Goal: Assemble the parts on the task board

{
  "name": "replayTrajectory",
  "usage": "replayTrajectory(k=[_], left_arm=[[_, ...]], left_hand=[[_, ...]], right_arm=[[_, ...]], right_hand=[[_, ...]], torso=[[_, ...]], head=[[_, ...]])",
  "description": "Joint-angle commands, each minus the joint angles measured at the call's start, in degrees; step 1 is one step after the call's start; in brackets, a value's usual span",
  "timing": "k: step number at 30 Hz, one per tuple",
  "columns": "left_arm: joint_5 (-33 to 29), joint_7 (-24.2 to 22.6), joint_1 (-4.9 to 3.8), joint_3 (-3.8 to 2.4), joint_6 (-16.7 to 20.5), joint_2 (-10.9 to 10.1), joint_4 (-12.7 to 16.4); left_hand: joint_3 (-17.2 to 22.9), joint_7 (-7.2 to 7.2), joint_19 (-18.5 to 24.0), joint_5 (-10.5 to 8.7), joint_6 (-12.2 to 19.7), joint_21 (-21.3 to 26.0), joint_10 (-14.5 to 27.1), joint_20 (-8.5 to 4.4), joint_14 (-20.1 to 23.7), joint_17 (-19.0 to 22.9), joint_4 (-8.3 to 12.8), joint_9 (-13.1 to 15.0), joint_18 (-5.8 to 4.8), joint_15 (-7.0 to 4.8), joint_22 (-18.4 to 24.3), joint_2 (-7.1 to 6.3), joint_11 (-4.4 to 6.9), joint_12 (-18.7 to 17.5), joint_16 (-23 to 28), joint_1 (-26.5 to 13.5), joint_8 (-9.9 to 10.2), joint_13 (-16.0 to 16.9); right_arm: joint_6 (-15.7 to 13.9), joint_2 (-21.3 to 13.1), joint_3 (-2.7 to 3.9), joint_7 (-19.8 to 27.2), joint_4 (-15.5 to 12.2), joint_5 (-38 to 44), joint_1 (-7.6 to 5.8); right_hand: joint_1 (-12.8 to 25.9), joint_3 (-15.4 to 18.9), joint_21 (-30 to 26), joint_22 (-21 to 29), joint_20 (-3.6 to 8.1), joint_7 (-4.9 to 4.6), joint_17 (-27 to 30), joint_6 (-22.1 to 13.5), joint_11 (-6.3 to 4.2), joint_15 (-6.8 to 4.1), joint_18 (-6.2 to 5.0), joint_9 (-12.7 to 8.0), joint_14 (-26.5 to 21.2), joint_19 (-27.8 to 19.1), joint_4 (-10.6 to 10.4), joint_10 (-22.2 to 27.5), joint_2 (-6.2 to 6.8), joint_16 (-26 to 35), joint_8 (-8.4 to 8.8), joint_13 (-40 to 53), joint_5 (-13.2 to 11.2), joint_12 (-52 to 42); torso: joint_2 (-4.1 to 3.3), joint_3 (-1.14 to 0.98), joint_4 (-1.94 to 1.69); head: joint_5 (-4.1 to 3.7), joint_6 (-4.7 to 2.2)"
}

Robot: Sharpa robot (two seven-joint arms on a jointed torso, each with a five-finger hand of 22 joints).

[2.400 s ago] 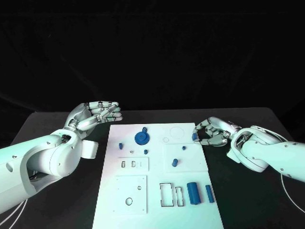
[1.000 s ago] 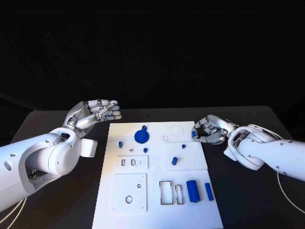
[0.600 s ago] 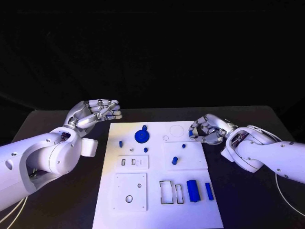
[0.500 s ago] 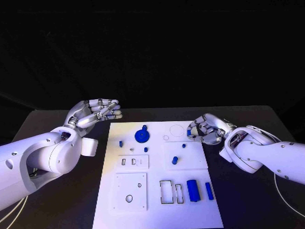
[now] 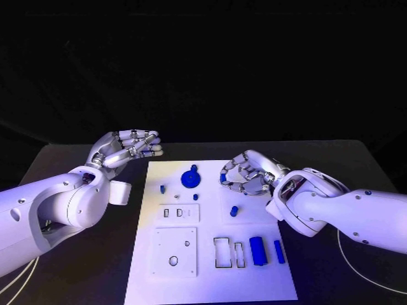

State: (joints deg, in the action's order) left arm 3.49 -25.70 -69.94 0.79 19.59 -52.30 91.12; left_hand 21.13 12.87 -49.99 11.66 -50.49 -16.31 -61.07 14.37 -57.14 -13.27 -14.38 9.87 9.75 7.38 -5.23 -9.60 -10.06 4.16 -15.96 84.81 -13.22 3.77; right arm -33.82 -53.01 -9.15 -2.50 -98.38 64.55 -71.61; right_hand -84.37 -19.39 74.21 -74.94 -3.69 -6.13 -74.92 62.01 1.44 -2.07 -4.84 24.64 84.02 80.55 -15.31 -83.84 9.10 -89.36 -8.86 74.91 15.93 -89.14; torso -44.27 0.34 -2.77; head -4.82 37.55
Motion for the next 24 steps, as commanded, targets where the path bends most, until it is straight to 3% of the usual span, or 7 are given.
replayTrajectory(k=[1, 7, 12, 20, 24], left_arm=[[-0.39, -0.28, 0.01, 0.07, -1.22, 0.23, -0.26], [-0.48, -0.23, 0.02, 0.25, -1.32, 0.63, -0.91], [-0.52, -0.22, 0.03, 0.31, -1.42, 1.07, -1.36], [-0.56, -0.18, 0.03, 0.42, -1.59, 1.55, -1.84], [-0.57, -0.17, 0.03, 0.45, -1.7, 1.82, -1.99]], left_hand=[[0.3, 0.47, -0.29, -0.35, 0.04, 0.36, -0.34, 0.08, 0.23, -0.12, -0.02, -0.09, 0.79, 0.23, 0.11, -0.44, -0.01, -0.28, 0.31, 0.25, 0.39, 0.03], [0.3, 0.46, -0.29, -0.36, 0.03, 0.36, -0.35, 0.08, 0.23, -0.13, -0.02, -0.09, 0.79, 0.23, 0.12, -0.44, 0.0, -0.28, 0.32, 0.23, 0.39, 0.03], [0.3, 0.46, -0.29, -0.36, 0.03, 0.36, -0.35, 0.08, 0.23, -0.13, -0.02, -0.09, 0.79, 0.23, 0.12, -0.44, 0.0, -0.28, 0.32, 0.23, 0.39, 0.03], [0.3, 0.43, -0.31, -0.37, 0.0, 0.38, -0.42, 0.08, 0.22, -0.17, -0.05, -0.09, 0.79, 0.23, 0.14, -0.45, 0.01, -0.28, 0.33, 0.17, 0.38, 0.04], [0.3, 0.43, -0.31, -0.37, 0.0, 0.38, -0.42, 0.08, 0.22, -0.17, -0.05, -0.09, 0.79, 0.23, 0.14, -0.45, 0.01, -0.28, 0.33, 0.17, 0.38, 0.04]], right_arm=[[-1.26, 1.7, 0.0, -4.1, -0.88, 0.12, 0.44], [-1.44, 5.54, -0.02, -6.55, -1.1, 3.14, 1.5], [-0.93, 8.51, -0.07, -7.87, -0.57, 5.06, 2.68], [-0.93, 12.56, -0.11, -10.89, 1.22, 11.03, 5.09], [-0.63, 14.46, -0.12, -12.23, 2.48, 13.76, 6.17]], right_hand=[[0.09, -0.46, 0.15, -0.73, 0.0, 0.62, -14.0, 0.67, -0.42, -0.52, 0.76, 1.09, 5.75, 0.17, 0.02, -5.81, -0.62, -0.38, -0.49, 14.55, 0.18, -0.25], [0.09, -0.57, 0.16, -0.75, 0.01, 0.65, -14.0, 0.67, -0.44, -0.53, 0.76, 1.12, 5.75, 0.18, 0.09, -5.82, -0.63, -0.38, -0.53, 14.56, 0.19, -0.27], [0.71, -0.69, 0.23, -0.87, 0.05, 0.6, -14.11, 0.52, -0.42, -0.55, 0.79, 1.25, 5.77, 0.25, 0.14, -5.86, -0.17, -0.41, -0.59, 14.63, 0.09, -0.35], [0.47, -1.32, 0.38, -1.04, 0.09, 0.68, -14.3, 0.48, -0.49, -0.59, 0.83, 1.35, 5.81, 0.36, 0.51, -5.9, -0.38, -0.45, -0.67, 14.69, 0.2, -0.4], [0.47, -1.32, 0.38, -1.04, 0.09, 0.68, -14.3, 0.48, -0.49, -0.59, 0.83, 1.35, 5.81, 0.36, 0.51, -5.9, -0.38, -0.45, -0.67, 14.69, 0.2, -0.4]], torso=[[0.42, 0.14, -0.11], [0.86, 0.34, 0.05], [1.14, 0.44, 0.1], [1.34, 0.46, 0.17], [1.28, 0.48, -0.01]], head=[[0.57, 0.59], [1.89, 1.53], [2.4, 2.23], [3.16, 2.37], [3.41, 2.36]])
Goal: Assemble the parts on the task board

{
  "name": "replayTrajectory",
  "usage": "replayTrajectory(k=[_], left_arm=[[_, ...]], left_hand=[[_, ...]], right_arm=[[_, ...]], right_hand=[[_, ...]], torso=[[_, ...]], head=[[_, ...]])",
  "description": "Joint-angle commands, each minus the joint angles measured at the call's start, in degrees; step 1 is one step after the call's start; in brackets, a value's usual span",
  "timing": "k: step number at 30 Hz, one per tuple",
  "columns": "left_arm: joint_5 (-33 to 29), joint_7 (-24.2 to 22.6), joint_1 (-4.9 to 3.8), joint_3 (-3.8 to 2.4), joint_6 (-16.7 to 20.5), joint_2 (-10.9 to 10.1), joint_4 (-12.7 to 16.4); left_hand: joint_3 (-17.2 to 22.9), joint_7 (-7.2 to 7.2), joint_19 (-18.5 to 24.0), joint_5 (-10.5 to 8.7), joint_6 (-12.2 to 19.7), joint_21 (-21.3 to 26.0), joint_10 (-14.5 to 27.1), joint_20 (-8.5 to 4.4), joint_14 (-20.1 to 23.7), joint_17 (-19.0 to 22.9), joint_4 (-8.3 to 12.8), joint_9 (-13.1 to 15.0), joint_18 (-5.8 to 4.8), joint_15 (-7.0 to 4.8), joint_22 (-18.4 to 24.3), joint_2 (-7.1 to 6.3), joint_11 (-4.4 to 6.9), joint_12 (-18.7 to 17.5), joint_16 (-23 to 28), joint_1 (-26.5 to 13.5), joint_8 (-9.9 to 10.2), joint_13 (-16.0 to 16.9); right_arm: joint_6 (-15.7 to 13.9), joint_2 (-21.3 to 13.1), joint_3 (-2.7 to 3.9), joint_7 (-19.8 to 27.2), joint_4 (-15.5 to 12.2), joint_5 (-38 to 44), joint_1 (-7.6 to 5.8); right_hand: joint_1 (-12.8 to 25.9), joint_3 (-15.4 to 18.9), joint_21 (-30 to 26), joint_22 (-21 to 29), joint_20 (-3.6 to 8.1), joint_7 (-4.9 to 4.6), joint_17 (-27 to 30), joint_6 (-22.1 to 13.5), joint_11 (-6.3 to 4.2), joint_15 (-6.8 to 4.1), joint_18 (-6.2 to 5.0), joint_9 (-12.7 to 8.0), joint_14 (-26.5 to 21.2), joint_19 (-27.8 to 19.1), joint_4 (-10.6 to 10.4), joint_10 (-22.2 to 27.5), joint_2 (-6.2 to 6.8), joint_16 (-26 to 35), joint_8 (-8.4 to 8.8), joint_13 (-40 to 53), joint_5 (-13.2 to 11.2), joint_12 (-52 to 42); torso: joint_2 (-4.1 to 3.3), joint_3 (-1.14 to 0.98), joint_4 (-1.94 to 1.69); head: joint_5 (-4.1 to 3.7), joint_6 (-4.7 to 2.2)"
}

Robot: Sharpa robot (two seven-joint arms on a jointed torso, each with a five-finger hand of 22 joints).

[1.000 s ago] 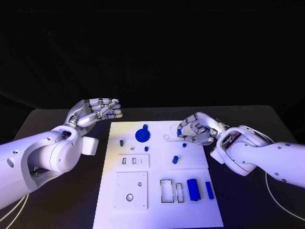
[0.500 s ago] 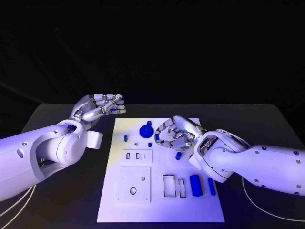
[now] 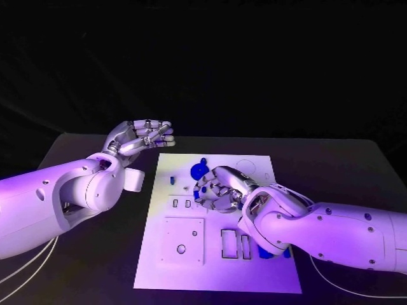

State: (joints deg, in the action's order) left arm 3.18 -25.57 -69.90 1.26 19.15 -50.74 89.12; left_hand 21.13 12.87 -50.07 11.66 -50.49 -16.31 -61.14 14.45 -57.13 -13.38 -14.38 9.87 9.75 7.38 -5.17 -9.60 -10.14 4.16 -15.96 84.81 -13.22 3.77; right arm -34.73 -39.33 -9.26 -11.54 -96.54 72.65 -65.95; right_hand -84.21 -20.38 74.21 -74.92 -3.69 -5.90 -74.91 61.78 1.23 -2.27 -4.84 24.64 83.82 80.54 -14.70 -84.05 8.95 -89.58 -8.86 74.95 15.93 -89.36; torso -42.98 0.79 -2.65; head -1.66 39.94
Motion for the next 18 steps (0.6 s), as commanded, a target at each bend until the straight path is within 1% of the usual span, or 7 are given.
replayTrajectory(k=[1, 3, 7, 10, 13, 18], left_arm=[[-0.26, -0.29, -0.02, -0.01, -1.3, 0.33, -0.03], [-0.26, -0.26, -0.02, 0.0, -1.35, 0.42, -0.08], [-0.27, -0.22, -0.02, 0.02, -1.39, 0.45, -0.12], [-0.27, -0.19, -0.02, 0.03, -1.43, 0.45, -0.15], [-0.27, -0.16, -0.02, 0.04, -1.46, 0.42, -0.13], [-0.27, -0.11, -0.02, 0.05, -1.5, 0.36, -0.12]], left_hand=[[0.3, 0.43, -0.22, -0.37, 0.0, 0.38, -0.35, 0.0, 0.22, -0.05, -0.05, -0.09, 0.8, 0.23, 0.09, -0.45, 0.09, -0.28, 0.33, 0.17, 0.38, 0.04], [0.3, 0.43, -0.22, -0.37, 0.0, 0.38, -0.35, 0.0, 0.22, -0.05, -0.05, -0.09, 0.8, 0.23, 0.09, -0.45, 0.09, -0.28, 0.33, 0.17, 0.38, 0.04], [0.3, 0.43, -0.22, -0.37, 0.0, 0.38, -0.35, 0.0, 0.22, -0.05, -0.05, -0.09, 0.8, 0.23, 0.09, -0.45, 0.09, -0.28, 0.33, 0.17, 0.38, 0.04], [0.3, 0.43, -0.22, -0.37, 0.0, 0.38, -0.35, 0.0, 0.22, -0.05, -0.05, -0.09, 0.8, 0.23, 0.09, -0.45, 0.09, -0.28, 0.33, 0.17, 0.38, 0.04], [0.3, 0.43, -0.22, -0.37, 0.0, 0.38, -0.35, 0.0, 0.22, -0.05, -0.05, -0.09, 0.8, 0.23, 0.09, -0.45, 0.09, -0.28, 0.33, 0.17, 0.38, 0.04], [0.3, 0.43, -0.22, -0.37, 0.0, 0.38, -0.35, 0.0, 0.22, -0.05, -0.05, -0.09, 0.8, 0.23, 0.09, -0.45, 0.09, -0.28, 0.33, 0.17, 0.38, 0.04]], right_arm=[[0.36, 1.12, -0.02, -3.45, 0.89, 6.29, 0.76], [0.52, 1.62, -0.02, -3.81, 1.23, 7.25, 1.16], [0.82, 2.45, -0.02, -4.31, 1.84, 8.82, 1.69], [1.01, 2.87, -0.02, -4.66, 2.24, 9.77, 1.95], [1.25, 3.06, -0.02, -4.97, 2.48, 10.45, 2.09], [1.75, 3.21, -0.02, -5.49, 2.86, 11.17, 2.2]], right_hand=[[0.31, -0.33, 0.38, -1.06, 0.09, 0.45, -14.31, 0.71, -0.28, -0.39, 0.83, 1.35, 6.02, 0.36, -0.1, -5.68, -0.23, -0.23, -0.67, 14.65, 0.2, -0.19], [0.31, -0.33, 0.38, -1.06, 0.09, 0.45, -14.31, 0.71, -0.28, -0.39, 0.83, 1.35, 6.02, 0.36, -0.1, -5.68, -0.23, -0.23, -0.67, 14.65, 0.2, -0.19], [0.34, -0.41, 0.42, -1.09, 0.1, 0.45, -14.41, 0.72, -0.28, -0.4, 0.83, 1.38, 6.04, 0.39, -0.04, -5.65, -0.18, -0.25, -0.7, 14.6, 0.18, -0.13], [0.4, -0.45, 0.33, -1.03, 0.11, 0.44, -14.42, 0.72, -0.28, -0.4, 0.81, 1.41, 6.04, 0.34, 0.0, -5.69, -0.1, -0.26, -0.72, 14.65, 0.17, -0.19], [0.48, -0.48, 0.4, -1.1, 0.11, 0.43, -14.45, 0.71, -0.27, -0.4, 0.83, 1.43, 6.05, 0.39, 0.03, -5.69, -0.01, -0.26, -0.74, 14.65, 0.15, -0.19], [0.57, -0.52, 0.35, -1.06, 0.12, 0.43, -14.45, 0.71, -0.27, -0.4, 0.82, 1.46, 6.05, 0.37, 0.06, -5.7, 0.09, -0.26, -0.76, 14.67, 0.13, -0.22]], torso=[[-0.05, 0.01, -0.16], [-0.04, -0.01, -0.23], [-0.12, -0.02, -0.09], [-0.11, -0.01, -0.06], [-0.11, 0.0, -0.07], [-0.1, -0.02, -0.05]], head=[[0.3, -0.02], [0.4, 0.02], [0.67, 0.0], [0.71, -0.08], [0.72, -0.12], [0.72, 0.03]])
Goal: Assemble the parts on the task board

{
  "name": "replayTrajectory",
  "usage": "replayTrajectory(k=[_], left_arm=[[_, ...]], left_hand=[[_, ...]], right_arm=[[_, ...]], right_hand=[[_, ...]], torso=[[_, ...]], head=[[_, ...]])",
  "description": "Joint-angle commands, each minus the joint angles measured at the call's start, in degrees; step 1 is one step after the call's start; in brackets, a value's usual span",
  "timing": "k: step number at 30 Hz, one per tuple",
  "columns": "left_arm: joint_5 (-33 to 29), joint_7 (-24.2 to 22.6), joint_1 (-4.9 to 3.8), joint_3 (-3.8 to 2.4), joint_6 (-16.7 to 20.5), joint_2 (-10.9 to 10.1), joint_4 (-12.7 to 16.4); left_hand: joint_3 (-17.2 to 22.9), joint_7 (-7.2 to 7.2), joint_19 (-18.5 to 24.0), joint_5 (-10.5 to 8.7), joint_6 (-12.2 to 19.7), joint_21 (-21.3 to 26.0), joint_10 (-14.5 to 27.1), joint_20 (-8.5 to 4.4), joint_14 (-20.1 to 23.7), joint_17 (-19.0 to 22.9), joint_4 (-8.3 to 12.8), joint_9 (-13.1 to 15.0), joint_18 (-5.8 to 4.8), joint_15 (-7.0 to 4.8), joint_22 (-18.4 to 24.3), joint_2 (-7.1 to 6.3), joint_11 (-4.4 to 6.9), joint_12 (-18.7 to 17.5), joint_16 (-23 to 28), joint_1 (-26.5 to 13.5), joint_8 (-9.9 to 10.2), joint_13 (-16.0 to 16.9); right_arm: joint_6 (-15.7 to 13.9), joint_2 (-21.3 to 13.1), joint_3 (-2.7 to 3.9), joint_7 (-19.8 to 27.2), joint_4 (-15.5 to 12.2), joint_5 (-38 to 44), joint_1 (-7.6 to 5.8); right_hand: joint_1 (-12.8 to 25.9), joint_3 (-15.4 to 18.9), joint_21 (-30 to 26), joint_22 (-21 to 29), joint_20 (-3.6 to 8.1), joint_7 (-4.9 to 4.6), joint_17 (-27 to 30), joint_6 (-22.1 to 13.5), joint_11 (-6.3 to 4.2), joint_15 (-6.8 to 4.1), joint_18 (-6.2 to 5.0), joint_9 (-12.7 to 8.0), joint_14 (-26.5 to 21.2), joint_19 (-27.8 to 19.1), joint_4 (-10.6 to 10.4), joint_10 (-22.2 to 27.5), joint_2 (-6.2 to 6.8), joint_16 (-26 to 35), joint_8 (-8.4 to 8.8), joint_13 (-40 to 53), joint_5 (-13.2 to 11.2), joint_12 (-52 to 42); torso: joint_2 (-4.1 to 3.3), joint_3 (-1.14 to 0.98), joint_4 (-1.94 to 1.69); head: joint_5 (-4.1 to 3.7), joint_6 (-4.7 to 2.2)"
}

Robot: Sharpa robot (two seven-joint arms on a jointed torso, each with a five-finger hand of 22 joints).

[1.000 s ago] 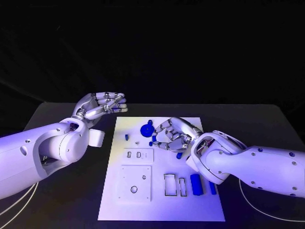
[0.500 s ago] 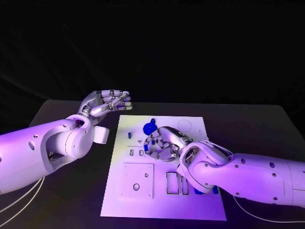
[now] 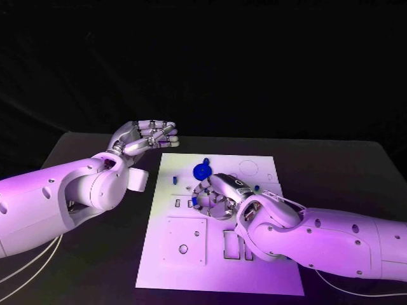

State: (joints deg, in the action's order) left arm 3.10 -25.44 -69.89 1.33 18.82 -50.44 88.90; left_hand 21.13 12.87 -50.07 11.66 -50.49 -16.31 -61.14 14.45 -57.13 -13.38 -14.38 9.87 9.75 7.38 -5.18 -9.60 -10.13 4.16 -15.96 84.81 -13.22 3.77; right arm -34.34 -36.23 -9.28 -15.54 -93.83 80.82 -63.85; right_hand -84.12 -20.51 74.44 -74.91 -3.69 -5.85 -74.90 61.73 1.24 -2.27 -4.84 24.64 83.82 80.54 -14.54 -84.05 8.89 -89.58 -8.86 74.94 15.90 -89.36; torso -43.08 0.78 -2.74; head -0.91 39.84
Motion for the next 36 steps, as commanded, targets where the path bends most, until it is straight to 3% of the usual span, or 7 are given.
replayTrajectory(k=[1, 24, 36], left_arm=[[-0.18, -0.22, -0.03, -0.03, -1.18, 0.03, 0.12], [-0.18, -0.03, -0.03, -0.01, -1.34, -0.14, 0.18], [-0.18, 0.0, -0.03, -0.01, -1.33, -0.22, 0.22]], left_hand=[[0.28, 0.39, -0.25, -0.4, -0.04, 0.4, -0.42, 0.01, 0.21, -0.12, -0.09, -0.08, 0.79, 0.22, 0.14, -0.49, 0.11, -0.29, 0.36, 0.05, 0.37, 0.05], [0.28, 0.39, -0.25, -0.4, -0.04, 0.4, -0.42, 0.01, 0.21, -0.12, -0.09, -0.08, 0.79, 0.22, 0.14, -0.49, 0.11, -0.29, 0.36, 0.05, 0.37, 0.05], [0.27, 0.37, -0.26, -0.41, -0.04, 0.43, -0.45, 0.01, 0.23, -0.17, -0.12, -0.09, 0.79, 0.22, 0.18, -0.51, 0.12, -0.32, 0.4, -0.04, 0.39, 0.04]], right_arm=[[1.44, 0.13, 0.0, -1.61, 0.21, 3.17, 0.11], [2.5, 0.39, 0.0, -3.02, 1.2, 5.1, 0.19], [2.87, 0.56, 0.0, -3.37, 0.83, 5.59, 0.21]], right_hand=[[0.92, -0.29, 0.16, -1.13, 0.12, 0.34, -14.48, 0.75, -0.25, -0.38, 0.84, 1.51, 6.05, 0.4, -0.15, -5.7, 0.54, -0.27, -0.81, 14.67, 0.09, -0.21], [2.33, -0.35, -0.2, -0.95, 0.09, 0.22, -14.25, 0.4, -0.15, -0.32, 0.77, 1.65, 6.01, 0.24, -0.18, -5.61, 1.79, -0.22, -0.81, 14.54, 0.04, -0.06], [3.64, -0.09, -0.43, -0.9, -0.06, -0.1, -14.21, -0.3, 0.12, -0.1, 0.74, 1.59, 6.0, 0.16, -0.35, -5.5, 3.32, -0.2, -0.51, 14.38, 0.03, 0.13]], torso=[[-0.01, -0.02, 0.04], [0.01, 0.01, 0.07], [0.07, 0.03, 0.03]], head=[[-0.02, 0.19], [-0.15, 0.33], [-0.09, 0.54]])
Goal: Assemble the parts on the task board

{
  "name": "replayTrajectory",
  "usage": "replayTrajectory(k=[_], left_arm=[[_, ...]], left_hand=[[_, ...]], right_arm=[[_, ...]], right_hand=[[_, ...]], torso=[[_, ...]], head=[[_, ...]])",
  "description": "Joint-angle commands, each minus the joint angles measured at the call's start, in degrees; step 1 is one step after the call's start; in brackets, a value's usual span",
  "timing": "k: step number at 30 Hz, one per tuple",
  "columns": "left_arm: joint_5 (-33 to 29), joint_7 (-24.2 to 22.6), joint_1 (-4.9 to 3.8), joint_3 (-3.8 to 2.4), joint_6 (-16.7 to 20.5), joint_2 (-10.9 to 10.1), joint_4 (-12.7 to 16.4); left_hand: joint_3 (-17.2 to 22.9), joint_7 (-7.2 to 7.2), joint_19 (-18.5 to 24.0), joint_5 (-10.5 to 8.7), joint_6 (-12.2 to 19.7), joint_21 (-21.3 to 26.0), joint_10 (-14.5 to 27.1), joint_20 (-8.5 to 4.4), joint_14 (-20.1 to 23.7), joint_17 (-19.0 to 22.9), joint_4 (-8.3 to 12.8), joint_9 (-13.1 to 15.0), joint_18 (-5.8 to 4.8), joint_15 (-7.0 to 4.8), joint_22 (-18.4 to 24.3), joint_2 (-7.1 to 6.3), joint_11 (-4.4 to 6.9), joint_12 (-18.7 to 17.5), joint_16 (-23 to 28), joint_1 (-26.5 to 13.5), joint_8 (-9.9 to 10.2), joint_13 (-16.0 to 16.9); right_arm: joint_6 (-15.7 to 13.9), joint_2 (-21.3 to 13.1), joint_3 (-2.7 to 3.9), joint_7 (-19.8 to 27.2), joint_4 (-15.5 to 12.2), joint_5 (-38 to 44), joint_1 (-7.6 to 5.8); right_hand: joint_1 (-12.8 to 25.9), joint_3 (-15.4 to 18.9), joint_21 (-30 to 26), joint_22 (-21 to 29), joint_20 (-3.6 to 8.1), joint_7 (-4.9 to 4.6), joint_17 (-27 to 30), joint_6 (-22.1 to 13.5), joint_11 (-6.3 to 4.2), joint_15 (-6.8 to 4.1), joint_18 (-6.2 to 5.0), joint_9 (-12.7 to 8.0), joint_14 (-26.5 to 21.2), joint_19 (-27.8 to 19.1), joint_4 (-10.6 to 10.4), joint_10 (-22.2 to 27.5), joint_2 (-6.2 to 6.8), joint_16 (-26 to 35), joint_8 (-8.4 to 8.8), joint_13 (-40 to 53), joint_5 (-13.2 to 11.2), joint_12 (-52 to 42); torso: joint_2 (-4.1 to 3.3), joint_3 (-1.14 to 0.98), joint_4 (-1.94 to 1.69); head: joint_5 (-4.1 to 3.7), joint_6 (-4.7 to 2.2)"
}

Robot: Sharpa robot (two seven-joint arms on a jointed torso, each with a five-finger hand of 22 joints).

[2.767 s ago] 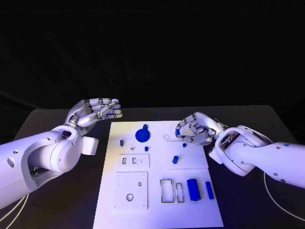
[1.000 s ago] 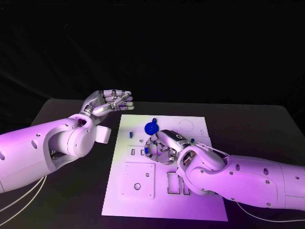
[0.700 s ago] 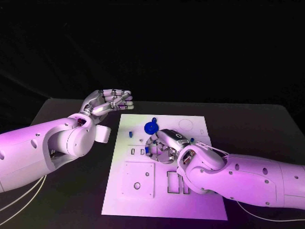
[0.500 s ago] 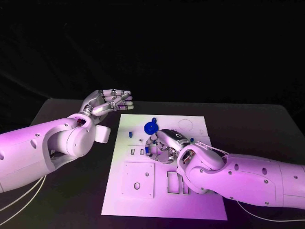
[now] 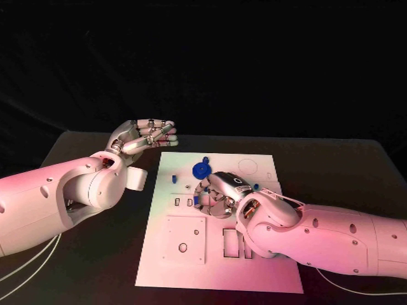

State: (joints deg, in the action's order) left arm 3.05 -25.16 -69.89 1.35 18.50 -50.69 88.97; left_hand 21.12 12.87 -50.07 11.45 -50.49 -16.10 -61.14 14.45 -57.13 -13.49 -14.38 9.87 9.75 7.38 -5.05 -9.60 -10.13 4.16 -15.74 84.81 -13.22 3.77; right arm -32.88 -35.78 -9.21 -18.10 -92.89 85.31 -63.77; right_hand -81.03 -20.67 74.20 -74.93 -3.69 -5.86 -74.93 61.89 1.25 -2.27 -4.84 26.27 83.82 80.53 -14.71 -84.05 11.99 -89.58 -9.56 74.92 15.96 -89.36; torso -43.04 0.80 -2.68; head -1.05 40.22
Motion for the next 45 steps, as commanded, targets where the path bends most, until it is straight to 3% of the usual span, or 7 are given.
replayTrajectory(k=[1, 19, 28, 30, 37, 42, 45], left_arm=[[-0.13, -0.29, -0.03, -0.03, -1.01, 0.04, 0.15], [-0.13, -0.09, -0.03, -0.03, -1.27, -0.01, 0.11], [-0.13, -0.04, -0.03, -0.03, -1.31, 0.0, 0.06], [-0.13, -0.03, -0.03, -0.03, -1.31, -0.01, 0.06], [-0.13, 0.0, -0.03, -0.01, -1.26, -0.02, -0.07], [0.62, 0.83, -0.01, 0.06, -1.0, 0.05, -0.43], [3.15, 3.03, 0.01, 0.09, -1.04, 0.05, -0.8]], left_hand=[[0.27, 0.37, -0.26, -0.2, -0.04, 0.22, -0.45, 0.01, 0.23, -0.05, -0.12, -0.09, 0.79, 0.22, 0.05, -0.51, 0.12, -0.33, 0.18, -0.04, 0.39, 0.04], [0.8, 0.33, -0.31, 0.05, -0.03, 0.3, -0.43, -0.01, 0.28, -0.23, 0.2, -0.12, 0.8, 0.19, 0.18, -0.22, 0.15, -0.44, 0.34, 0.38, 0.46, 0.01], [0.78, 0.35, -0.31, 0.02, -0.02, 0.3, -0.43, -0.01, 0.28, -0.25, 0.19, -0.12, 0.79, 0.2, 0.19, -0.26, 0.14, -0.44, 0.35, 0.33, 0.46, 0.01], [0.78, 0.35, -0.31, 0.02, -0.02, 0.3, -0.43, -0.01, 0.28, -0.25, 0.19, -0.12, 0.79, 0.2, 0.19, -0.26, 0.14, -0.44, 0.35, 0.33, 0.46, 0.01], [0.76, 0.36, -0.32, -0.05, -0.01, 0.32, -0.42, 0.0, 0.28, -0.28, 0.17, -0.13, 0.79, 0.21, 0.22, -0.33, 0.13, -0.45, 0.37, 0.24, 0.48, 0.01], [0.66, 0.38, -0.34, -0.13, 0.06, 0.34, -0.36, 0.0, 0.26, -0.34, 0.18, -0.15, 0.79, 0.22, 0.25, -0.55, 0.1, -0.48, 0.39, 0.11, 0.53, 0.0], [0.12, 0.43, -0.82, -0.26, 0.02, 0.17, -0.42, -0.08, -0.49, -0.72, -0.12, -0.15, 0.85, 0.09, 0.27, -1.11, 0.11, -0.43, 0.06, -0.75, 0.56, 0.04]], right_arm=[[1.41, 0.13, -0.08, -0.82, -0.11, 1.13, 0.13], [1.37, 0.41, -0.08, -1.0, 0.05, 1.42, 0.14], [0.99, 0.38, -0.08, -0.83, -0.04, 1.49, 0.14], [0.69, 0.29, -0.08, -0.66, -0.19, 1.86, 0.14], [-2.01, -1.44, -0.05, -0.31, -2.81, 3.84, 0.12], [-5.37, -4.41, 0.24, 0.93, -5.68, 2.98, -0.57], [-7.43, -7.03, 0.43, 4.06, -7.31, -2.62, -2.29]], right_hand=[[0.66, 0.13, -0.21, -0.87, -0.08, -0.11, -14.21, -0.51, 0.14, -0.08, 0.74, -0.05, 6.0, 0.16, -0.22, -5.53, 0.35, -0.21, 0.22, 14.45, -0.03, 0.08], [2.04, 1.62, -1.02, -0.44, -0.55, -0.96, -13.82, -2.42, 0.88, 0.52, 0.6, -0.5, 5.92, -0.22, -0.77, -5.11, 2.06, -0.12, 1.31, 13.84, -0.02, 0.79], [2.53, 4.61, -2.01, 0.12, -1.2, -1.81, -13.28, -4.59, 1.67, 1.22, 0.4, -1.03, 5.8, -0.68, -1.31, -4.58, 2.68, 0.02, 2.7, 13.12, -0.02, 1.65], [2.85, 6.42, -2.21, 0.17, -1.39, -1.95, -13.24, -5.03, 1.82, 1.38, 0.37, -1.12, 5.79, -0.74, -1.62, -4.45, 2.68, 0.03, 3.04, 12.98, -0.02, 1.83], [4.9, 22.23, -2.63, -0.16, -2.04, -2.71, -13.81, -7.5, 2.57, 2.05, 0.36, -1.38, 5.9, -0.53, -2.16, -4.03, 0.91, -0.1, 4.52, 12.49, 0.38, 2.4], [4.61, 22.97, -2.65, -0.23, -2.12, -2.8, -13.88, -7.7, 2.65, 2.13, 0.36, -1.41, 5.92, -0.49, -2.15, -4.08, 0.48, -0.12, 4.69, 12.56, 0.46, 2.32], [3.65, 22.4, -3.91, 0.65, -2.09, -2.44, -12.67, -6.28, 2.38, 1.97, 0.06, -1.06, 5.65, -1.12, -2.05, -4.02, -0.68, 0.19, 3.88, 12.46, 0.35, 2.43]], torso=[[0.03, 0.01, -0.03], [0.03, -0.03, -0.04], [0.0, -0.03, 0.05], [0.01, -0.04, 0.03], [0.04, -0.09, 0.0], [0.23, -0.12, 0.06], [0.37, -0.19, 0.11]], head=[[0.05, 0.22], [0.02, 0.32], [0.04, 0.27], [0.07, 0.27], [0.04, 0.25], [0.16, 0.25], [0.28, 0.22]])
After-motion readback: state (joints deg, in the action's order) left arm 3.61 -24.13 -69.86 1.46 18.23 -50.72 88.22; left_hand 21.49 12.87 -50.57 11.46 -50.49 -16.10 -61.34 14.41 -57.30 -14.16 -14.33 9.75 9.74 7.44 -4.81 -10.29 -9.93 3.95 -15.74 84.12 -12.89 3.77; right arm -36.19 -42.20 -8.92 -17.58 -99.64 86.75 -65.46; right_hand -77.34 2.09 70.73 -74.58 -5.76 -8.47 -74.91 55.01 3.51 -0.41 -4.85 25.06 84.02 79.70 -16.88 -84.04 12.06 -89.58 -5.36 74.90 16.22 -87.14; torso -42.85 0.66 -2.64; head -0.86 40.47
